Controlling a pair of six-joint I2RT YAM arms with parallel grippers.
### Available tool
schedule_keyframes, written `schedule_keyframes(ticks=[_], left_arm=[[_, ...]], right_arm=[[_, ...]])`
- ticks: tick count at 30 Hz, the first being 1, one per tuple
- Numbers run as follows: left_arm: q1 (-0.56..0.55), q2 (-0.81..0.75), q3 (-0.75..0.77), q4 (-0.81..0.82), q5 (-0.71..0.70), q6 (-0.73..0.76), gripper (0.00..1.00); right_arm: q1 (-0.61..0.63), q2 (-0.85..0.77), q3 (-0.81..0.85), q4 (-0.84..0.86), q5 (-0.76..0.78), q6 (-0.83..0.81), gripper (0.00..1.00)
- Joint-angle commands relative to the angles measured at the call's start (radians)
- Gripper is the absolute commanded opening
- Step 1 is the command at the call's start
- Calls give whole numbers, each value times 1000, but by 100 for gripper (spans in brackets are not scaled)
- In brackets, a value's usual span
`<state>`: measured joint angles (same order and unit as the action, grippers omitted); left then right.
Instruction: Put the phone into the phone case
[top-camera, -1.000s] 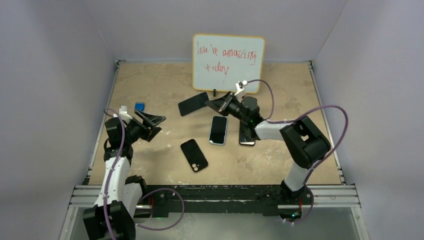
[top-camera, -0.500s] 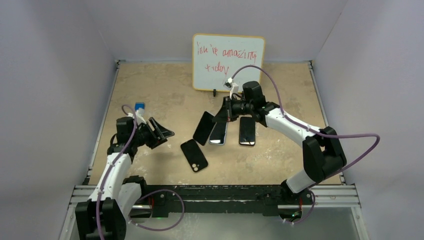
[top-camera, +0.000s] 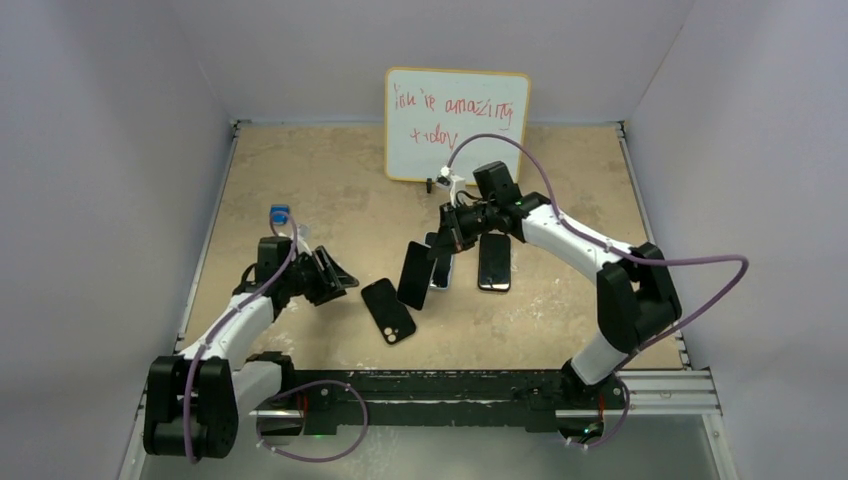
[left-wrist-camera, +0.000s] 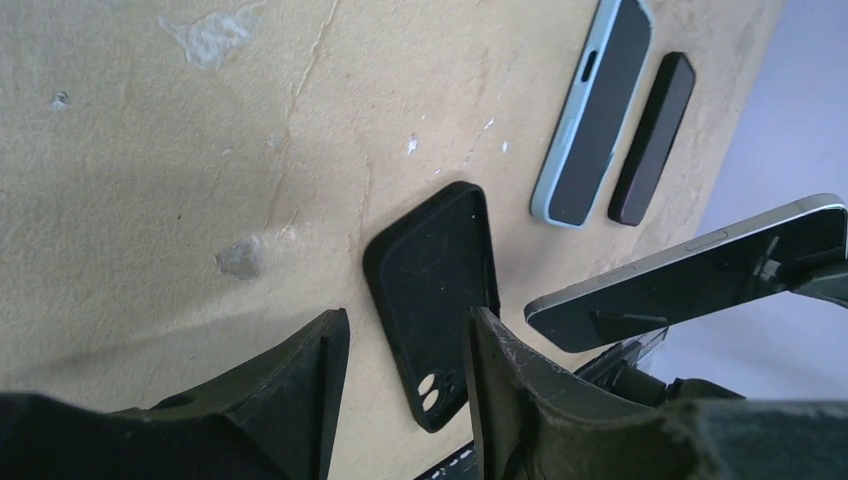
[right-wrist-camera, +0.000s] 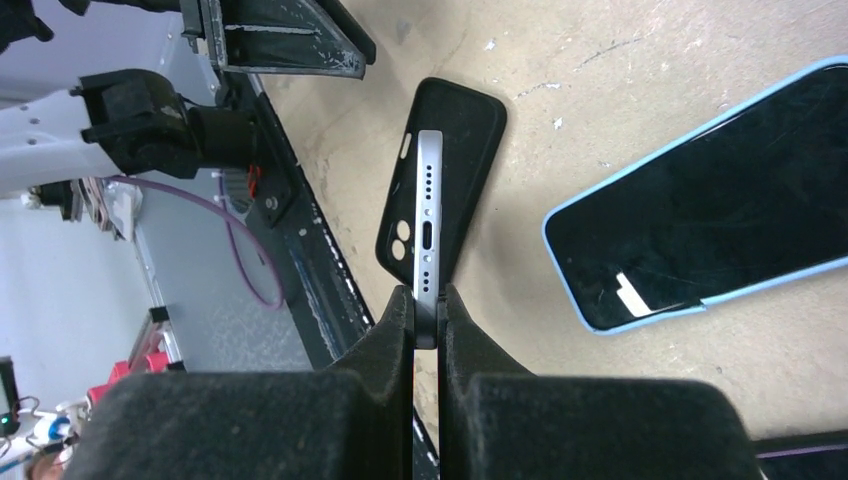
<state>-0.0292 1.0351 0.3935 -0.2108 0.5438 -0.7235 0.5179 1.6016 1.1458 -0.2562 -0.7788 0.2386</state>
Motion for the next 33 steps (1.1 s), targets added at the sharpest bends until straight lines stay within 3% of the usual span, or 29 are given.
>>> schedule_keyframes(ticks=[1,14,33], left_arm=[[-41,53,-22,102,-17,-16,46],[-137,190,-31,225,-56,-40,40],[-158,341,56,343,-5,-33,13]], right_arm=[[42,63,75,-72,-38,-51,0],[128,205,157,-90,-61,-97,0],[145,336,240,-141,-64,-184,0]])
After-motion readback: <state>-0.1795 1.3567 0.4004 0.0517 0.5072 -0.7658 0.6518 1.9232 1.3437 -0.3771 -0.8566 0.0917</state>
